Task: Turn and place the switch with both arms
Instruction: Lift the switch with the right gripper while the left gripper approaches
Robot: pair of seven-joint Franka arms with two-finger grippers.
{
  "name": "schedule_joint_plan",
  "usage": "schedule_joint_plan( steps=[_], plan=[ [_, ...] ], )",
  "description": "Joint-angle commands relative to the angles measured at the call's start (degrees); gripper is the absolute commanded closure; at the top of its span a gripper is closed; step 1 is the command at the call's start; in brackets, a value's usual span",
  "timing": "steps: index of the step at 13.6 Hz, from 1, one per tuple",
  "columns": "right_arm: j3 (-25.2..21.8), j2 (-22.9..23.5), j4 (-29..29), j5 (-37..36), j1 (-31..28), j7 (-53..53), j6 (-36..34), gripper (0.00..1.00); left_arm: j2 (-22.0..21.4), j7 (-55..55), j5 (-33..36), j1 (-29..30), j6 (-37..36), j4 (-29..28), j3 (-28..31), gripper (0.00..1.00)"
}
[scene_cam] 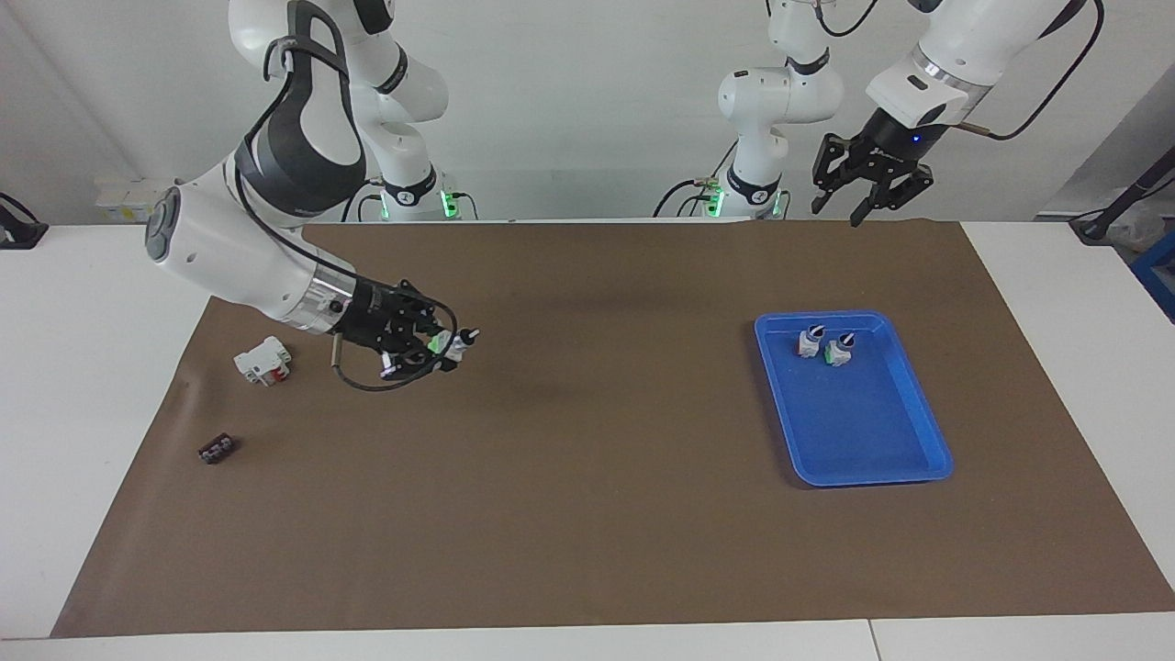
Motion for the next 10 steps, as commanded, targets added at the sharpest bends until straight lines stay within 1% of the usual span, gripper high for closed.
schedule_joint_plan(
  steps=[1, 3, 4, 6, 7, 8, 10],
  plan=[
    [3.3, -1.8, 0.2, 5.2, -0.2, 9.2, -1.1, 1.00, -2.4, 0.4, -7.9, -0.5, 3.7, -4.0, 0.3, 0.47],
    [6.7, -2.5, 0.1, 7.6, 0.4, 15.5, 0.2, 1.00, -2.4, 0.7, -13.9, -0.6, 6.0, -5.5, -0.4, 0.49],
    [7.6, -2.6, 0.1, 8.7, 1.0, 18.5, 1.9, 1.00, -2.4, 0.7, -16.9, -0.6, 6.3, -5.7, -1.0, 0.54],
    [8.1, -2.6, 0.1, 10.8, 4.5, 22.8, 7.0, 1.00, -2.1, 0.6, -22.4, -0.9, 7.0, -5.8, -2.0, 0.56],
    [8.1, -2.6, 0.2, 10.9, 6.6, 24.2, 9.1, 1.00, -1.8, 0.4, -24.9, -0.9, 8.7, -5.8, -2.3, 0.56],
    [8.1, -2.6, 0.0, 10.9, 8.2, 24.5, 10.4, 1.00, -1.7, -0.1, -27.0, -1.0, 10.6, -5.8, -3.5, 0.56],
    [8.1, -2.8, -0.2, 10.7, 9.0, 23.0, 9.8, 1.00, -0.8, -3.0, -29.7, -1.1, 15.4, -5.7, -5.5, 0.56]
  ],
)
